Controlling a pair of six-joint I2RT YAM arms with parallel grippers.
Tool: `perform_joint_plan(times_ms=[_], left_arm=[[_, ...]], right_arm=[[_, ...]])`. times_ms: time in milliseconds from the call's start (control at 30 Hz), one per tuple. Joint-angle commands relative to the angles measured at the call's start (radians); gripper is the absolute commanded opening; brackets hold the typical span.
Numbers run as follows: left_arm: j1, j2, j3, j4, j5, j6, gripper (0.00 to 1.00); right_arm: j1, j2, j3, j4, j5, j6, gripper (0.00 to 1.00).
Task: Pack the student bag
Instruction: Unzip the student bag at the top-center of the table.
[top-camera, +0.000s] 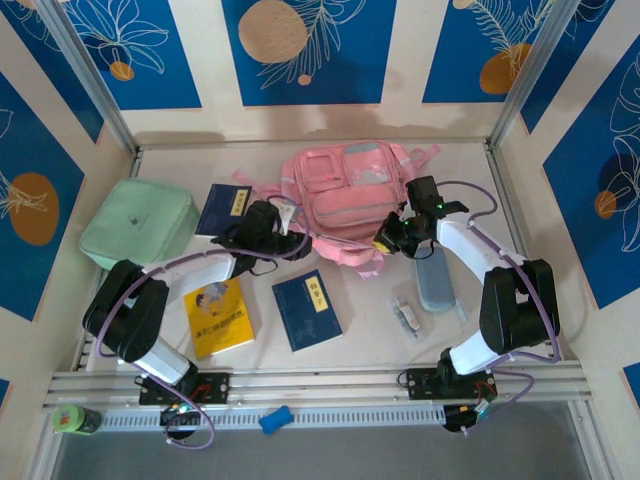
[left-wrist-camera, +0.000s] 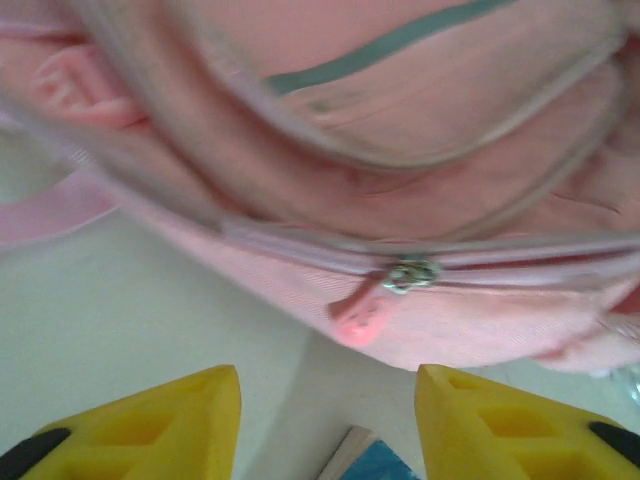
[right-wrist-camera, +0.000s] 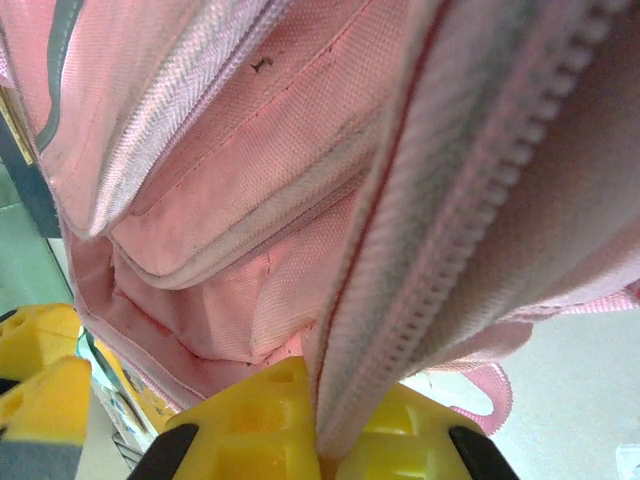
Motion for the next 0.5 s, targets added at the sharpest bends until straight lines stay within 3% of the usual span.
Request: perform_joint_plan(times_ms=[0,100,467], left_arm=[[-0.008,0.033,-0.002,0.076,0.086,0.167,0.53],[-0.021,0.061,0.012,0.093,0.089,0.242,0.54],[-0.042,0.154,0.073,0.104,0.059,0.282,0.49]], right_arm=[[-0.008,-0.043,0.041,0.005,-0.065,-0.027,0.00],[-0.009,-0.049,0.039,0.007,-0.065,-0.023,0.00],[-0.002,-0.041,0.047,0.007,-0.066,-0.009,0.00]])
